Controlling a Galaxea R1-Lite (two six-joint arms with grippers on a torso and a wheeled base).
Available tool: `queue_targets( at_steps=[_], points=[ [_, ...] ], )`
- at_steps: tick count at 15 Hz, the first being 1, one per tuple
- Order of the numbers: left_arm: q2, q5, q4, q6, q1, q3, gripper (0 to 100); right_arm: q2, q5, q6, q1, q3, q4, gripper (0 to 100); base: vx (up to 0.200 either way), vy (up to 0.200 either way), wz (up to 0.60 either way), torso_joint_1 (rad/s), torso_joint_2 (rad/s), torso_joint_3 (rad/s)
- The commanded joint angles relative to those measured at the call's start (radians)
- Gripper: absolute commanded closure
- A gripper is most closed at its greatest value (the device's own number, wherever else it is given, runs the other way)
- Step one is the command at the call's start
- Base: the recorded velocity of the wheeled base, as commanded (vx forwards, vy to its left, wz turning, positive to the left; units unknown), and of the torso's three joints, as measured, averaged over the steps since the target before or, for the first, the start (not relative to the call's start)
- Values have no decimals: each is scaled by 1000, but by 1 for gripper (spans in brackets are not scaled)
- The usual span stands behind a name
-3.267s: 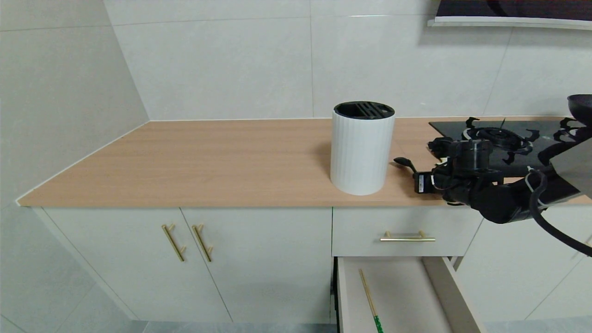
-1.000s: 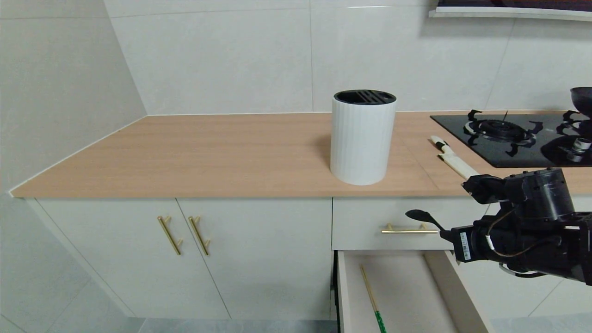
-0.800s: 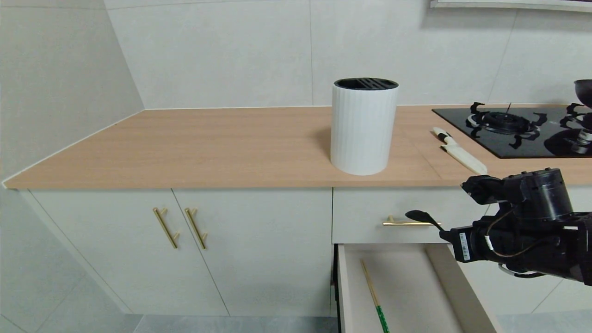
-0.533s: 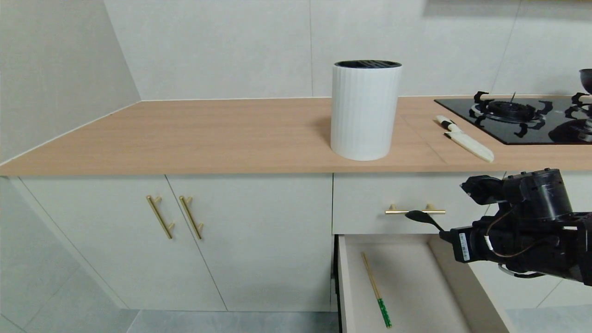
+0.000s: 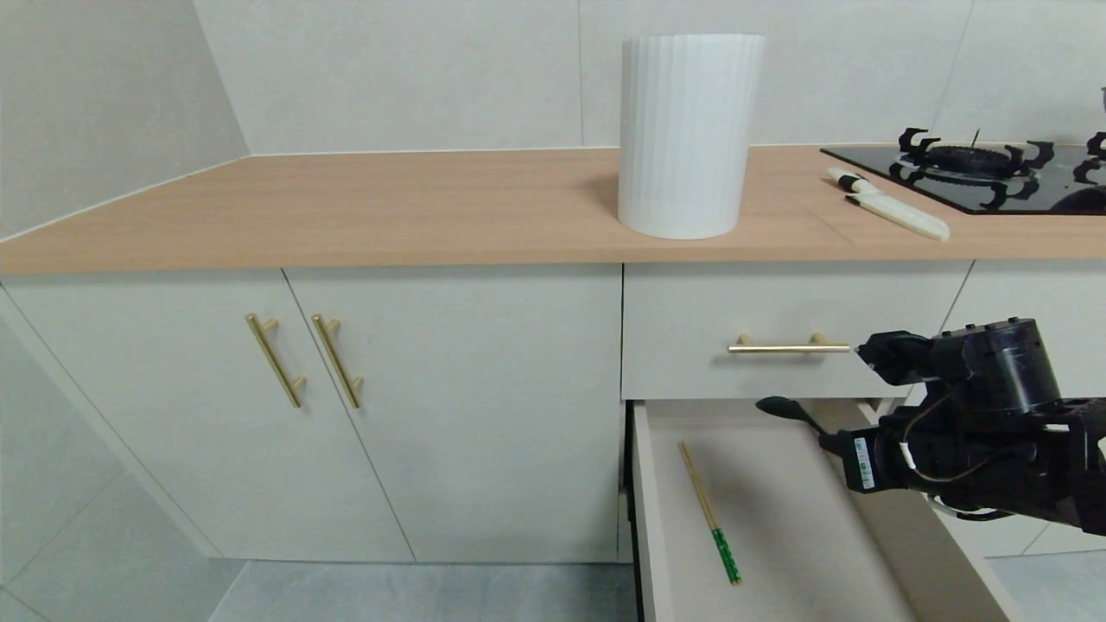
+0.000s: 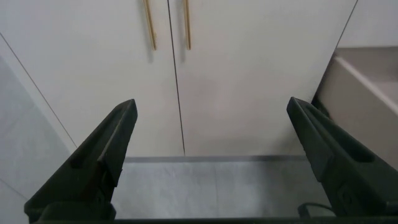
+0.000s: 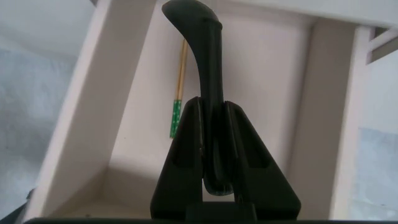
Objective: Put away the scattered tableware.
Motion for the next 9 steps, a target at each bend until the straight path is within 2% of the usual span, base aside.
queue_targets(
  at_steps=[1,9],
  points=[
    [0,-1,-2,0,0,0,0,4,0,1,1,0,-2,100,0,0,0,-36,286,217],
    [0,-1,-2,0,0,0,0,58,1,0,-1,-5,-7,100,0,0,0,-19,40,27]
  ],
)
